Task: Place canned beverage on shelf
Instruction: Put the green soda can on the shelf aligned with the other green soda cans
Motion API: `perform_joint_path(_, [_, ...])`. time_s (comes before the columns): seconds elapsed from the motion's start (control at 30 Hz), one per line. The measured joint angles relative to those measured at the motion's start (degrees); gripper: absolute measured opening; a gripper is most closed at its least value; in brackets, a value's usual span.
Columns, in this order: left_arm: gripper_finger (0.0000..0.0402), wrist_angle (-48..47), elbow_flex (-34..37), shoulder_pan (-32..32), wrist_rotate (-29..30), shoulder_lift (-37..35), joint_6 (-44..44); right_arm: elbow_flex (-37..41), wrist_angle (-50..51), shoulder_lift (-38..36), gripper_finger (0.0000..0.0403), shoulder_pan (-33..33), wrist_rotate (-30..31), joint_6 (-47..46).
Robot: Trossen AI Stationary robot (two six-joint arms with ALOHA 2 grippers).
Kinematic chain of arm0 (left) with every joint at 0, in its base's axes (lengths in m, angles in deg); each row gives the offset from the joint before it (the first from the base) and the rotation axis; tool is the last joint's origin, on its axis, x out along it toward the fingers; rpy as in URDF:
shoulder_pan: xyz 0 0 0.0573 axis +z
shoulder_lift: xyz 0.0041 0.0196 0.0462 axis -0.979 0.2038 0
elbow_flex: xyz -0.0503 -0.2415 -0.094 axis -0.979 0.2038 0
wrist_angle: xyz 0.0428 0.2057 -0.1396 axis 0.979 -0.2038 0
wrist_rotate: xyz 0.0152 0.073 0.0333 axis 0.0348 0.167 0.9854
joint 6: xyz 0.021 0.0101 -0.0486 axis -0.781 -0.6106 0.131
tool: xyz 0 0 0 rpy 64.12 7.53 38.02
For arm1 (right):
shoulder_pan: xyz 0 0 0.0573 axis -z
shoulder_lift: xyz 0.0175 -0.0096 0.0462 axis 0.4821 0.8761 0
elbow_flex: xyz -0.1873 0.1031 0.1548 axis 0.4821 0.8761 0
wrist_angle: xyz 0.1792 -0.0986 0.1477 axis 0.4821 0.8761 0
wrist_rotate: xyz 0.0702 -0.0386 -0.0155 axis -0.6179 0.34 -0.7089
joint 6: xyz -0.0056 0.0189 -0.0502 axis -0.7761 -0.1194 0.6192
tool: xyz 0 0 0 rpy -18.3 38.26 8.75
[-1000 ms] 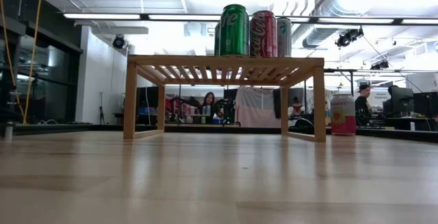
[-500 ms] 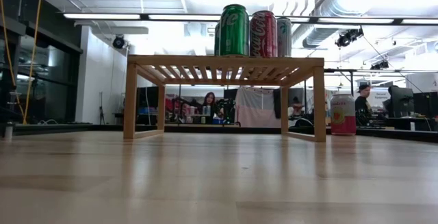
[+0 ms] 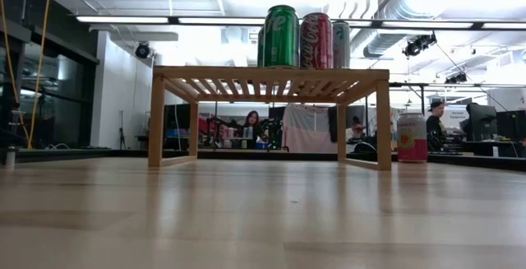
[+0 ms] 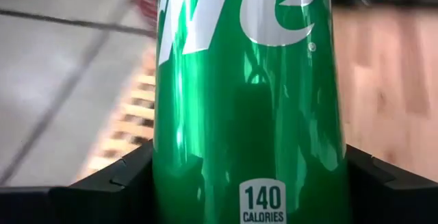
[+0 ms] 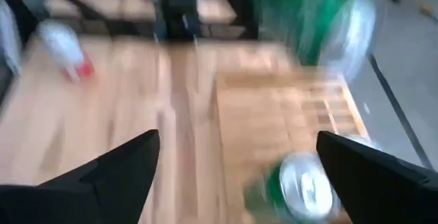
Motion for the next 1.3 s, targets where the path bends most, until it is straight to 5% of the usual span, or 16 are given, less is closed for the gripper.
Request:
perform_joint_path(0.13, [0.028, 3.5, 5.6, 3.3, 2.3, -8.1, 2.3, -3.6, 4.5, -0.1, 0.0358, 1.3, 3.1, -0.7])
perform_joint_path(0.33, [0.028, 33.8, 25.5, 7.8, 4.9, -19.1, 7.6, -4.2, 6.2, -3.1, 0.0356, 4.0, 4.0, -5.2])
perform_joint_path(0.5, [0.028, 61.6, 38.5, 8.3, 6.9, -18.5, 11.6, -4.1, 2.1, -3.7, 0.0356, 6.5, 6.1, -12.3])
perform_joint_path(0.8, [0.028, 71.5, 33.3, 0.9, 24.2, -6.3, 3.5, -4.1, -23.1, 0.6, 0.0357, 10.8, 6.1, -22.2])
perform_joint_path(1.3, [0.028, 73.0, 24.5, -3.9, 28.6, 0.7, -6.9, -4.0, -28.5, 7.1, 0.0358, 12.5, -0.2, -27.2])
